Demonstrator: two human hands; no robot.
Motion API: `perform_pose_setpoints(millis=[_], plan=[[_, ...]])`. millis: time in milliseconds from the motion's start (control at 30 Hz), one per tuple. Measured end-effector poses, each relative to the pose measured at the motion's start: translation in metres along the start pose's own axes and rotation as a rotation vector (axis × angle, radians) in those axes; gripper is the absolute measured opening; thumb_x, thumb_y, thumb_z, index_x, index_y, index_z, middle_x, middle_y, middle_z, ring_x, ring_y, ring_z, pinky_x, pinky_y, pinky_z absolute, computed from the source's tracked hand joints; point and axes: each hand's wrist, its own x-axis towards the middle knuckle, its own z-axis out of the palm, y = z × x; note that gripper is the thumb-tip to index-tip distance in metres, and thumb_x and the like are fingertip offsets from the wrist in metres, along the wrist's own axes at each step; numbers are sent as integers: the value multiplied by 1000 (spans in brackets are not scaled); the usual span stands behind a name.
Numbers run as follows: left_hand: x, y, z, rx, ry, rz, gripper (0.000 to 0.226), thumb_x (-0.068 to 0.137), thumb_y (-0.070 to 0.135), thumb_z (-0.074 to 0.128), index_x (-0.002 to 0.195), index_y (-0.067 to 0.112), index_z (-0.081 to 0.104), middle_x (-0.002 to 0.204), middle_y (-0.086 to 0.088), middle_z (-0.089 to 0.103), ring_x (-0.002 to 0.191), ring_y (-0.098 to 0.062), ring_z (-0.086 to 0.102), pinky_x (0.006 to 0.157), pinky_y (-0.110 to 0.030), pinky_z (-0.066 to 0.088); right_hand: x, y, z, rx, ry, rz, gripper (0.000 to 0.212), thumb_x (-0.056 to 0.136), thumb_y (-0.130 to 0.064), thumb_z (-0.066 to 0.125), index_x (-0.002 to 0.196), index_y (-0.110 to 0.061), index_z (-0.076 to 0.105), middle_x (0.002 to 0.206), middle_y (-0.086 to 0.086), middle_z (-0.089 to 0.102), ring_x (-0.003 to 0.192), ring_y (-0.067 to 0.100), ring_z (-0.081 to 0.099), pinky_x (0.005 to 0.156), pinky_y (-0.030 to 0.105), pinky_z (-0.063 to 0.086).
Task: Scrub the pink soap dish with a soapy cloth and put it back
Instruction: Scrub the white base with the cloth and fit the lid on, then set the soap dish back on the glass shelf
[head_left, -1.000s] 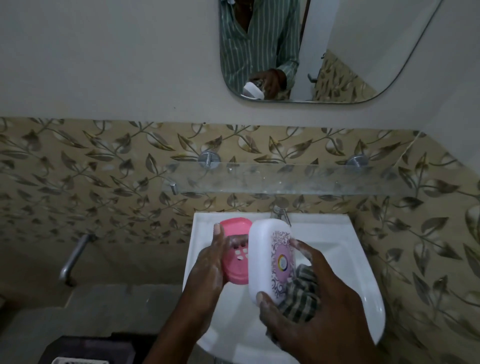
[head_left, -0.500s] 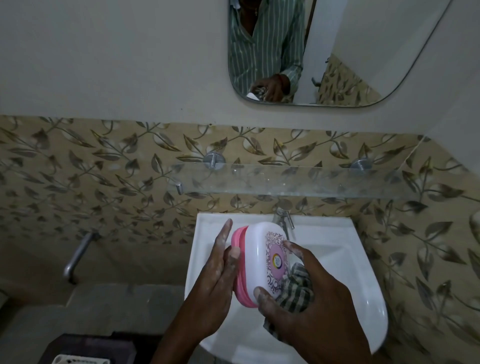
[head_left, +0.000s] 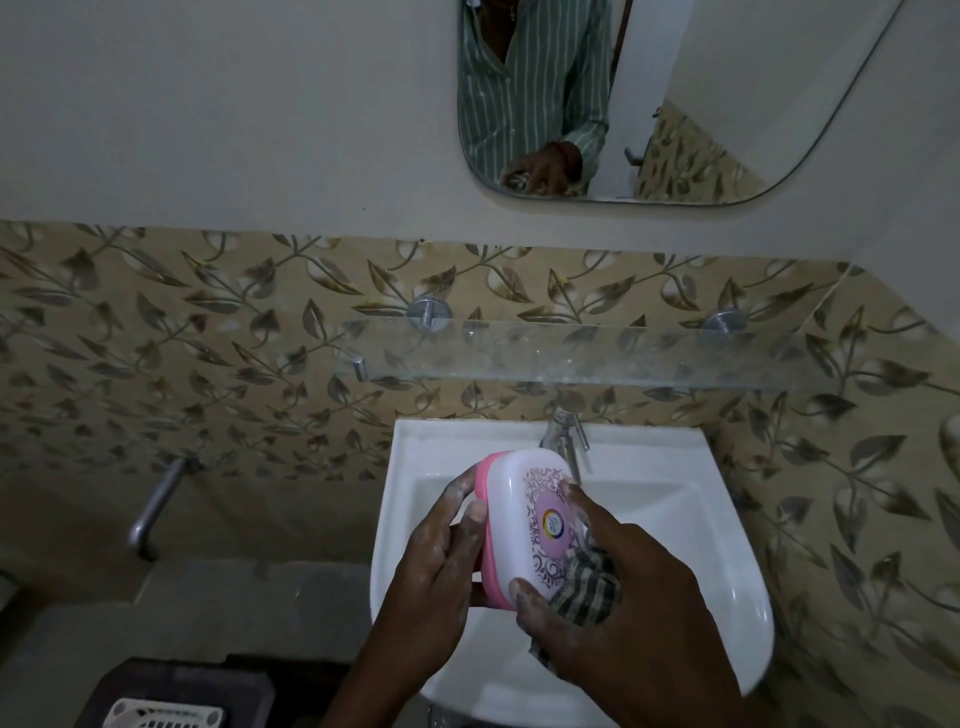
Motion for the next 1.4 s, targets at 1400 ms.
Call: perform_pose_setpoints(millis=[1400], plan=[[161,80,57,484,213,230,45,81,62,72,111,29,71,75,-1,77,63,-16,73,60,-35,62,190,24,-110,525,178,66,45,79,-41,79,81,3,74,79,25,73,66,28,70,63,40,55]])
